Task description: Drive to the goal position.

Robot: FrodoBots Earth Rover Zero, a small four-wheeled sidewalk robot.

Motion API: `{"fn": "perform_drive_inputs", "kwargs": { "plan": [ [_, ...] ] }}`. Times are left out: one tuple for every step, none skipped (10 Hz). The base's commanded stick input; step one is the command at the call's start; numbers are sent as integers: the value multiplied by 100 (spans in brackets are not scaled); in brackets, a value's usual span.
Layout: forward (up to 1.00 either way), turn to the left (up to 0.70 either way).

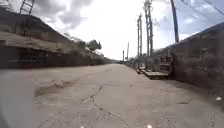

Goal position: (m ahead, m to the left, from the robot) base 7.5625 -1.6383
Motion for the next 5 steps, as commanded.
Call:
{"fn": "perform_drive_inputs", "kwargs": {
  "plan": [
    [70,0],
    [70,0],
    [70,0],
    [70,0],
    [70,0]
  ]
}}
